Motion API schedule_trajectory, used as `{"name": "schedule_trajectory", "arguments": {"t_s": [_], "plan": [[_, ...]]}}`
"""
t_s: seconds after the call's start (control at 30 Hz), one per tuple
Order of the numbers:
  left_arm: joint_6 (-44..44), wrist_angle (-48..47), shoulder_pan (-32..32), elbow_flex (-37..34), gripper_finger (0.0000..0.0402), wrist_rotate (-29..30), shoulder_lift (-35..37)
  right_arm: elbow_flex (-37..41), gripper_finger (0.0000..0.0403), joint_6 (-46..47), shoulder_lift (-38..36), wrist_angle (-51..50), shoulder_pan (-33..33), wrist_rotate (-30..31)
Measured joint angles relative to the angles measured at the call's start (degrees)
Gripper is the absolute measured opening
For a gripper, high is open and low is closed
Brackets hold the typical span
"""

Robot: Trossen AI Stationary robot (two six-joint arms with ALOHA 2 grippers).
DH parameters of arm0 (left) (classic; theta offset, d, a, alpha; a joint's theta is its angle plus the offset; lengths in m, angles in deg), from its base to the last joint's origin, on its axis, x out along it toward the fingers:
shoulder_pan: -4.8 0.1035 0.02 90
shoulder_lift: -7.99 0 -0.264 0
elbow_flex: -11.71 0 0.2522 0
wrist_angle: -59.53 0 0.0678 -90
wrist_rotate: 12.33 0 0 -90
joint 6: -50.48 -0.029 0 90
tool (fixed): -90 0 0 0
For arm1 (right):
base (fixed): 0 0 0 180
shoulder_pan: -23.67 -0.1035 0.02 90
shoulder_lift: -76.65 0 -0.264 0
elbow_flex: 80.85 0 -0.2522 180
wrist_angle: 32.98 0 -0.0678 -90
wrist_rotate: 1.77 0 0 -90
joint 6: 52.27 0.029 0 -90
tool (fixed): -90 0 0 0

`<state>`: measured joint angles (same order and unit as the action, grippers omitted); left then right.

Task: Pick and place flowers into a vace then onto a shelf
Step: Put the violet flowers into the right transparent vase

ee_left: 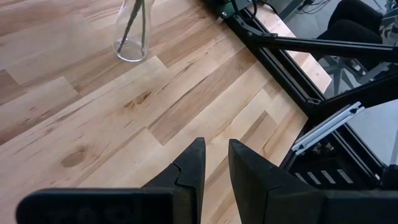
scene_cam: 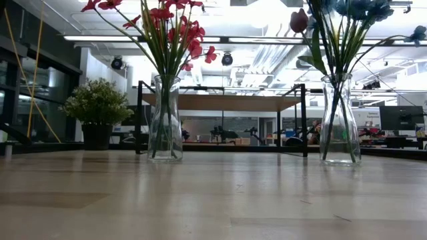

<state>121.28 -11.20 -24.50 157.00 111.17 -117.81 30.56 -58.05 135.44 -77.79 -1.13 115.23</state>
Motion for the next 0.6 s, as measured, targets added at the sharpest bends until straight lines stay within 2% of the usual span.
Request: {"name": "schedule_trajectory", "arguments": {"t_s": [0.13, 0.6], "plan": [[0.0, 0.3, 0.0, 0.0, 0.0104, 0.0, 0.0, 0.4, 0.0, 0.0, 0.0, 0.3, 0.0, 1.6], [0.0, 0.3, 0.0, 0.0, 0.0104, 0.0, 0.0, 0.4, 0.0, 2.4, 0.0, 0.0, 0.0, 1.2]]}}
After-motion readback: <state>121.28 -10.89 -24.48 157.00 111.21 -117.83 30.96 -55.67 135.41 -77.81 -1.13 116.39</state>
